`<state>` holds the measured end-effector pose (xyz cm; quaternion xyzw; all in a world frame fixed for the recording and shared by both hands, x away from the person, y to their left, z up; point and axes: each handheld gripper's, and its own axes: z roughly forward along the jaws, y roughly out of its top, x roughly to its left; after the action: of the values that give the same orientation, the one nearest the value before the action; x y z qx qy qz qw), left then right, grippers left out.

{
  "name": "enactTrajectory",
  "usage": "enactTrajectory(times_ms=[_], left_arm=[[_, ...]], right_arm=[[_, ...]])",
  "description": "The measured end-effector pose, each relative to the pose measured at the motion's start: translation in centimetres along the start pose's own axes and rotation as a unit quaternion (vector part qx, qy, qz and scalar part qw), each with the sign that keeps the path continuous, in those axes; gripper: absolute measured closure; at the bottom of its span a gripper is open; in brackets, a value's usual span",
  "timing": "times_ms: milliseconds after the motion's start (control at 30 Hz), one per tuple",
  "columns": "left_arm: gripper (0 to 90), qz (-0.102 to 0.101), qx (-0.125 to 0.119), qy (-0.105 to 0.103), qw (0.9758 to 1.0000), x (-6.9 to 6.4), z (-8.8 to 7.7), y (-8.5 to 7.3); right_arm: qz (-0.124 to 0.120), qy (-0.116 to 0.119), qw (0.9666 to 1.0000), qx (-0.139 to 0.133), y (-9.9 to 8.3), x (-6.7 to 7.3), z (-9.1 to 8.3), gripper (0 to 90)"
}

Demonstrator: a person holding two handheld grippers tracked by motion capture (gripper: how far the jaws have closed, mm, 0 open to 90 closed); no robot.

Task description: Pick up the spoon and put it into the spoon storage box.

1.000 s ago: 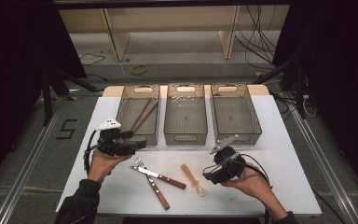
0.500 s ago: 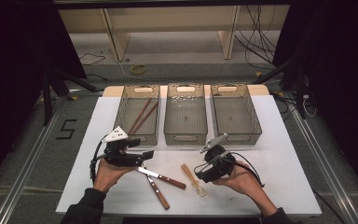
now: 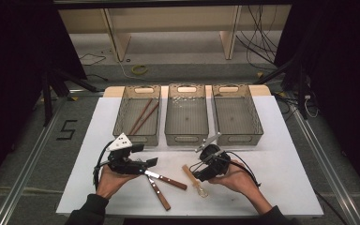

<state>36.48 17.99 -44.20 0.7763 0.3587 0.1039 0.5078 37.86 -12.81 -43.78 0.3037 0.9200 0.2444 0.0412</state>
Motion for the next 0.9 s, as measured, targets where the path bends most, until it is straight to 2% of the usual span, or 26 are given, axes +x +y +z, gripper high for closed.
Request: enactTrajectory(times_ms=[200, 333, 533, 633, 900], left_arm=[[16.6, -0.003, -0.003, -0.003, 1.0, -0.1, -0.2, -0.8], [16.6, 0.002, -0.003, -0.002, 1.0, -0.2, -0.3, -1.0], [16.6, 0.004, 0.001, -0.001, 1.0, -0.3, -0.2, -1.4], [16.6, 0.004, 0.003, -0.001, 1.0, -0.4, -0.2, -1.6], [16.7, 0.006, 0.006, -0.001, 1.0, -0.5, -0.1, -1.7]], right_arm=[[-0.003, 0.004, 0.9999, 0.011, 0.3, 0.2, 1.0, 39.6], [-0.003, 0.007, 0.9997, 0.022, 0.5, 0.7, 1.8, 43.3], [-0.016, 0.013, 0.9992, 0.036, 0.8, 1.2, 3.1, 50.9], [-0.023, 0.007, 0.9987, 0.045, 0.8, 1.4, 3.5, 55.2], [-0.033, 0.006, 0.9983, 0.047, 0.9, 1.6, 3.8, 64.6]])
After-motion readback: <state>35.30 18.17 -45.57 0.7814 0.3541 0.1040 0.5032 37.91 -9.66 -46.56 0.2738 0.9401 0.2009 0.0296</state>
